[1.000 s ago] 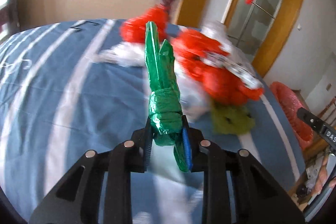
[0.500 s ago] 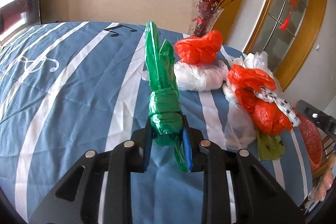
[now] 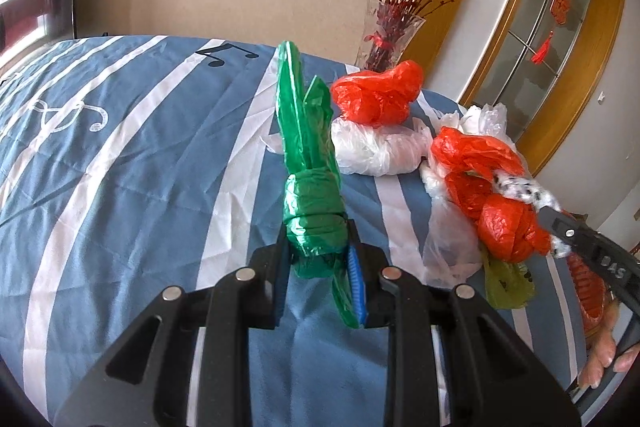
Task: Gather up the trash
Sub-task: 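Lift the green bag with the left tool while the right tool grasps the white patterned bag, then carry both bags over the wastebasket and open both tools to drop them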
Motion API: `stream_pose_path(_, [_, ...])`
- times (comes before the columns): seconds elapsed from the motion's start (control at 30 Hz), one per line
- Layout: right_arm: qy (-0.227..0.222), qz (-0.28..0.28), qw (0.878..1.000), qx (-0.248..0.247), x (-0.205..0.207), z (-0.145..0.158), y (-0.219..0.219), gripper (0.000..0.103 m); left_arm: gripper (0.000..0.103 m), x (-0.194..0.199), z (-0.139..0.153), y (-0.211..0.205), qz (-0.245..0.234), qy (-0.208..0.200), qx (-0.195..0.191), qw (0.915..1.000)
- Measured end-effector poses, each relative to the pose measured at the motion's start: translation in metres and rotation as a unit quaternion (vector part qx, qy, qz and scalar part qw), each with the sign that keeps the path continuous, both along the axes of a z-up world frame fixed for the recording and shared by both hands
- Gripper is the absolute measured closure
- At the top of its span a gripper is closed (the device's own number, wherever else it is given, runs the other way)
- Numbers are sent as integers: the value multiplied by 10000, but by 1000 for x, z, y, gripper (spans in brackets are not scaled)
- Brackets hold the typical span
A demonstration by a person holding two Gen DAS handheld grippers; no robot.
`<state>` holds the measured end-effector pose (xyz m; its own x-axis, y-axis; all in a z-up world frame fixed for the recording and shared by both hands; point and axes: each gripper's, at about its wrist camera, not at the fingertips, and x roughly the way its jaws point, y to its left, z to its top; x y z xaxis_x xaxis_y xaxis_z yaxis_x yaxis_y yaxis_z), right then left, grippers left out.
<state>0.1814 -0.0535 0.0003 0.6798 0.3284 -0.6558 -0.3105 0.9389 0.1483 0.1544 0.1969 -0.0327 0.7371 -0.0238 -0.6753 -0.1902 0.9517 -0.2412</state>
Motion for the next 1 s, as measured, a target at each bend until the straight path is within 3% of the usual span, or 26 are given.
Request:
stream_pose_path(0.43, [-582,-726,9957,6,-39,32,-72,98,77,-5,17,-37,-384,-177,19,9991])
stream_pose_path(1.0, [-687,-1748,9822,73,-63,23,-165,98,77,-7,47,-136,-1524,-443,-175,9872])
